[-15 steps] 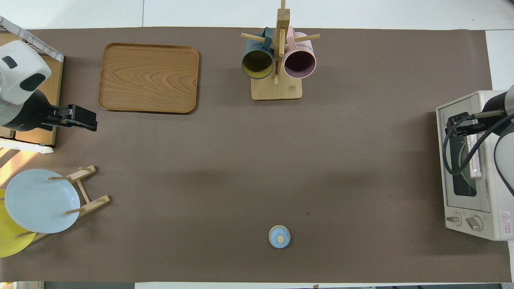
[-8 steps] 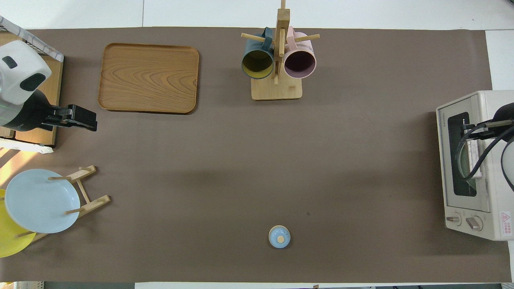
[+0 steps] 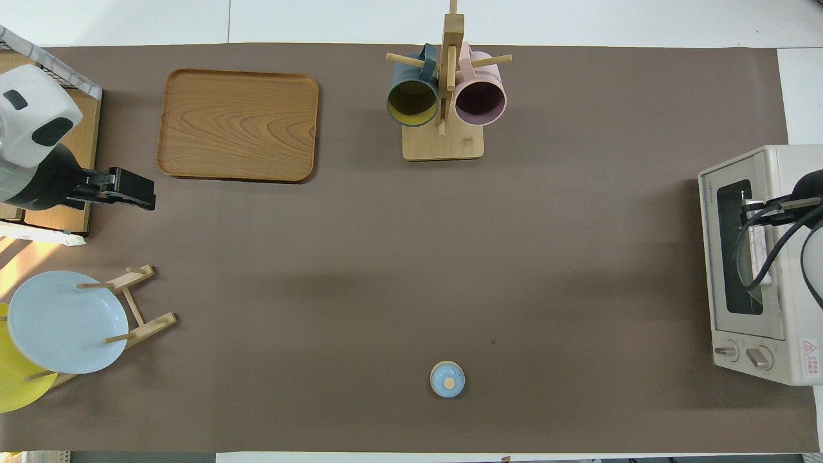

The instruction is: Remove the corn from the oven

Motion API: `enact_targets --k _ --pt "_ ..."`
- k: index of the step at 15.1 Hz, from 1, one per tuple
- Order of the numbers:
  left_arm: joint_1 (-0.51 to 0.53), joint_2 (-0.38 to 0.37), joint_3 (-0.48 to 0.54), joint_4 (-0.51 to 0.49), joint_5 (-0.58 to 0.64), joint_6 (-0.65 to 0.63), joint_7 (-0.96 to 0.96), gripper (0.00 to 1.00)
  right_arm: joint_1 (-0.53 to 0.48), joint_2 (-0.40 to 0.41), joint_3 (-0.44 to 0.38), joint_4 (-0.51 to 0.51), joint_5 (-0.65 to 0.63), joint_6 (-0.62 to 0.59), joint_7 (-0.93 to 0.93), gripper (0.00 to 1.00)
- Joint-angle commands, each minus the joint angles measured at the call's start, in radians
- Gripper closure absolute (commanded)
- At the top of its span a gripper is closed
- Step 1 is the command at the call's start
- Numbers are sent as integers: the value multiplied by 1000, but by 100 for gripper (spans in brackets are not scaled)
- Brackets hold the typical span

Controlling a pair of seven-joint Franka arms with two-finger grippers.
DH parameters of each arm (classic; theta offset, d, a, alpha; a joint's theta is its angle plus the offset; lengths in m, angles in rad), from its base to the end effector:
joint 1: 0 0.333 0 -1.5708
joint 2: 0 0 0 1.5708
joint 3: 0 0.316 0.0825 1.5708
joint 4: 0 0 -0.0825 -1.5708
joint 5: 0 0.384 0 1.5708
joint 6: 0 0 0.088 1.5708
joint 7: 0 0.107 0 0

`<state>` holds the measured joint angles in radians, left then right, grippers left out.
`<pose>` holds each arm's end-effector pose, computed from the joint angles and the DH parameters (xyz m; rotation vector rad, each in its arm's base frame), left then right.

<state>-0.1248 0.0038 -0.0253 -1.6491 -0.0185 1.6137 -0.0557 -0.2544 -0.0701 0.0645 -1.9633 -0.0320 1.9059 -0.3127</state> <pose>0.5504 -0.0851 0.5891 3.1231 -0.1457 -0.0639 0.5299 -0.1035 0.5047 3.0979 0.2063 0.0054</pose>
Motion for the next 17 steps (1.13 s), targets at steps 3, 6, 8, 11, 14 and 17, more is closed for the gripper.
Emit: enact_targets --k 3,6,8,11,14,17 --pt "10 -15 -10 -6 22 -11 4 0 -54 -14 6 -74 6 79 -78 100" --pt "10 -16 -10 -5 22 -11 4 0 -65 -13 6 -86 7 81 -77 100" --pt "10 -16 -10 -5 22 -11 4 0 -68 -13 6 -106 7 105 -80 100" --pt "10 -16 -10 -6 22 -11 4 0 -80 -13 8 -128 7 122 -80 100" --pt "10 -15 -10 -5 22 -11 5 0 -66 -13 8 -128 9 124 -63 100" --pt "10 -16 -8 -6 22 -11 5 0 -36 -5 9 -135 20 148 -17 100"
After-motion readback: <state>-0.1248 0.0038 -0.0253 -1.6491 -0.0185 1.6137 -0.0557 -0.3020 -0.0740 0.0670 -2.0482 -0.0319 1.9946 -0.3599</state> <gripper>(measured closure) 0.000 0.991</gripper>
